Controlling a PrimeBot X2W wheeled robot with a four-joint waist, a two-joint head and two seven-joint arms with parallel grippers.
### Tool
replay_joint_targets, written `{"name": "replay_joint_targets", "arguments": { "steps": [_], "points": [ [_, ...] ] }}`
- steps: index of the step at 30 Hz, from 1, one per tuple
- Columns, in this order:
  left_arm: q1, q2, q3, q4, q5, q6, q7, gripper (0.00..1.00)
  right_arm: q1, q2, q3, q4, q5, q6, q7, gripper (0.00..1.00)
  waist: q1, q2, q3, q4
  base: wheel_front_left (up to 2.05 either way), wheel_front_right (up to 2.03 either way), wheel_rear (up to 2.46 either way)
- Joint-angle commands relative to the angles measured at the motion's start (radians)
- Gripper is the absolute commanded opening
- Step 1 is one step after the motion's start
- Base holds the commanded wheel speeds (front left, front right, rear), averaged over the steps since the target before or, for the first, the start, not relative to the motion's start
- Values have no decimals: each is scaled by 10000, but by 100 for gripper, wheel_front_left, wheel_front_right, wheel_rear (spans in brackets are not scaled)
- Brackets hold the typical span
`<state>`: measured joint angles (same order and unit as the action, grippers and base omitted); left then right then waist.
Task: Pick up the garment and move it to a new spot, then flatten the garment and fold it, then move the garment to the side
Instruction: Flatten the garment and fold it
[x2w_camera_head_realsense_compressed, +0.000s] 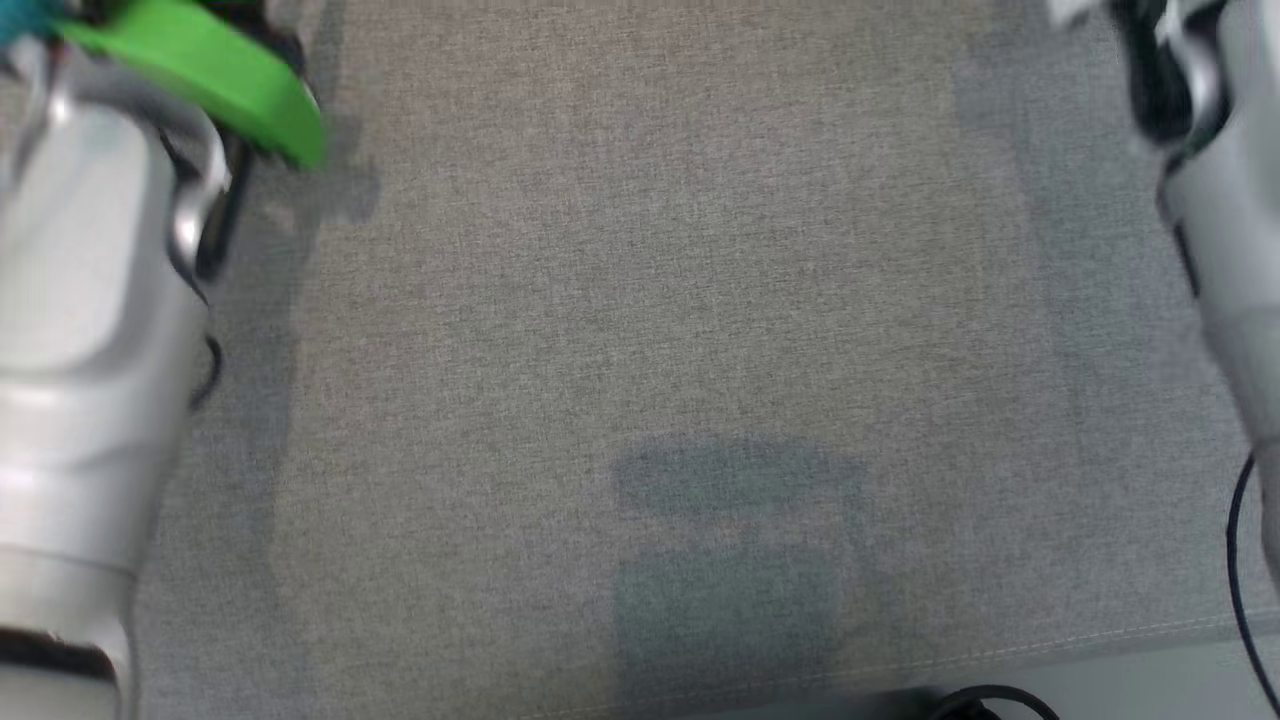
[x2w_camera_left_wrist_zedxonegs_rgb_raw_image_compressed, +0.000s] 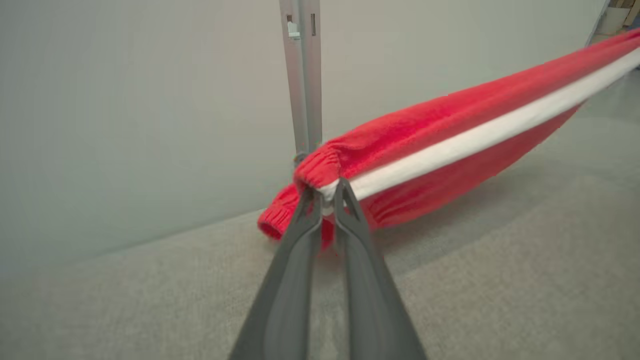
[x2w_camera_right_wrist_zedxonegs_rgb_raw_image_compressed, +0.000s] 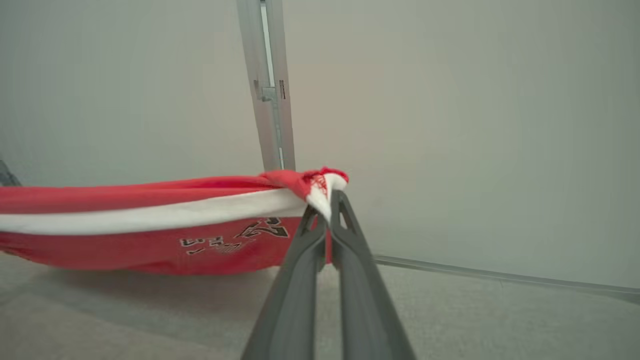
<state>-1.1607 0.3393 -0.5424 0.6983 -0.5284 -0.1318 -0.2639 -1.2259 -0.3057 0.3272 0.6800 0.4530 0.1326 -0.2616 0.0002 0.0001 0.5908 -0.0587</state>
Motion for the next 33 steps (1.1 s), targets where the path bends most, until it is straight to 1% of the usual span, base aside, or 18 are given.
{"name": "replay_joint_targets", "arguments": {
  "steps": [1,3,4,6,7,10,11,13,15,18,22,23,26,28,31,32,33],
  "points": [
    [1231,-99,120,-102,-48,43,-3,0,1268,-157,423,-378,491,-28,-43,0,-2,-1,-642,-189,0,0,0],
    [2289,-219,24,-273,-134,41,-3,0,2373,-522,570,-821,890,-30,-46,0,-2,-1,-936,-265,0,0,0],
    [2712,-232,295,-323,-263,40,-3,0,2970,-579,621,-948,1114,-30,-46,0,-2,-1,-1104,-296,0,0,0],
    [3762,-377,411,-346,-283,42,-1,0,4065,-714,571,-1036,1447,-35,-46,0,-2,-1,-1451,-341,0,0,0],
    [3762,-377,411,-346,-283,42,-1,0,4065,-714,571,-1036,1447,-35,-46,0,-2,-1,-1451,-341,0,0,0],
    [4964,-557,852,-525,-400,47,0,0,5349,-826,408,-1187,1797,-39,-48,0,-2,-1,-2014,-378,0,0,0],
    [5355,-597,757,-551,-271,48,2,0,5775,-776,393,-1213,1931,-39,-48,0,-2,-1,-2237,-405,0,0,0],
    [5990,-726,986,-677,-230,49,2,0,6557,-738,460,-1269,2081,-39,-49,0,-2,-1,-2657,-400,0,0,0],
    [6726,-827,959,-717,-79,49,1,0,7302,-679,609,-1255,2238,-39,-49,0,-2,-1,-3135,-400,0,0,0],
    [7766,-1003,1197,-720,-28,48,4,0,8192,-702,876,-1181,2340,-39,-49,0,-2,-1,-3819,-412,0,0,0],
    [9281,-1126,1592,-808,192,48,6,0,9336,-896,1531,-1062,2131,-39,-46,0,-2,-1,-4814,-417,0,0,0],
    [9728,-1200,1655,-842,251,48,6,0,9639,-853,1642,-1021,2241,-39,-45,0,-2,-1,-5032,-414,0,0,0],
    [10774,-1282,2029,-1023,489,51,7,0,10380,-915,1721,-1014,2263,-41,-45,0,-2,-1,-5526,-344,0,0,0],
    [11339,-1354,2026,-1166,598,51,6,0,10828,-985,1798,-1048,2276,-41,-45,0,-2,-1,-5710,-245,0,0,0],
    [11747,-1319,2213,-1469,636,64,-4,0,11177,-1054,1505,-1301,2309,-45,-50,0,-2,-1,-5800,-63,0,0,0],
    [11808,-1245,2217,-1663,770,69,-5,0,11217,-1056,1204,-1476,2313,-55,-52,0,-2,-1,-5794,-1,0,0,0],
    [11839,-1218,2296,-1915,832,75,-5,4,11275,-1026,910,-1637,2322,-67,-52,0,-2,-1,-5770,70,0,0,0]
  ]
}}
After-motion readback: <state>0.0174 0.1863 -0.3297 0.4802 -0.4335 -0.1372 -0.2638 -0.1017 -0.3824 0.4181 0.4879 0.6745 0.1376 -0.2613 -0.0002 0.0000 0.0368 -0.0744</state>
